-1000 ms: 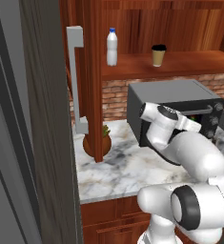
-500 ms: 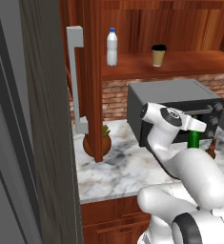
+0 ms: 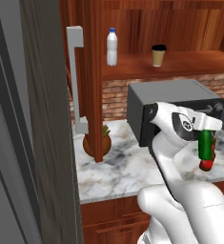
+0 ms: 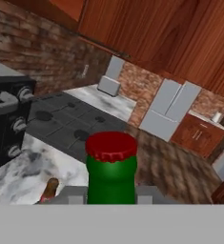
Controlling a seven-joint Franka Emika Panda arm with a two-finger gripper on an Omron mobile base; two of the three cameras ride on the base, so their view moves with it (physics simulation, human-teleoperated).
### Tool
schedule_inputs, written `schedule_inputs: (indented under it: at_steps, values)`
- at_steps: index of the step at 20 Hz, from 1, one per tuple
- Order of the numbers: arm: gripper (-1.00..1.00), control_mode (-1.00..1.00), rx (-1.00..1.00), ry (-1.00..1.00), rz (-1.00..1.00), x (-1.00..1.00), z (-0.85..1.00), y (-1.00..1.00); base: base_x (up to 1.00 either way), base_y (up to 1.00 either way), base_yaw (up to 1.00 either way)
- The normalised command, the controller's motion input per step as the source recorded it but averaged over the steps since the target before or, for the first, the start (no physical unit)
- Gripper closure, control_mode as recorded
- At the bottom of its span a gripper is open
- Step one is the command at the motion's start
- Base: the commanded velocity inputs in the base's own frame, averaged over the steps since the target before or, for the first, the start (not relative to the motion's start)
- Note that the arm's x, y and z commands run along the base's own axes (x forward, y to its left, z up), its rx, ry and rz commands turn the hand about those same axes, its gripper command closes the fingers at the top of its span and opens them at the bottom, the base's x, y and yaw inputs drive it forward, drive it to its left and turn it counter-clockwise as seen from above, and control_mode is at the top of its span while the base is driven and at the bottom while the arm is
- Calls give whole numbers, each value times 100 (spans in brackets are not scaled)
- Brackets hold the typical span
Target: Sort all alcoholic drinks to one cabinet, and non-alcoholic drinks to the other.
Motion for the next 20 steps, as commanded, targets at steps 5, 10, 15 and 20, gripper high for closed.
schedule_inputs:
  at_steps: [5,10,15,20]
  values:
    - [100,-100,2,0,16,-70,37,5,0,0,0]
    - [100,-100,9,0,13,-48,42,22,0,0,0]
    - [100,-100,16,0,11,-36,43,23,0,0,0]
    - [100,-100,14,0,13,-24,30,13,0,0,0]
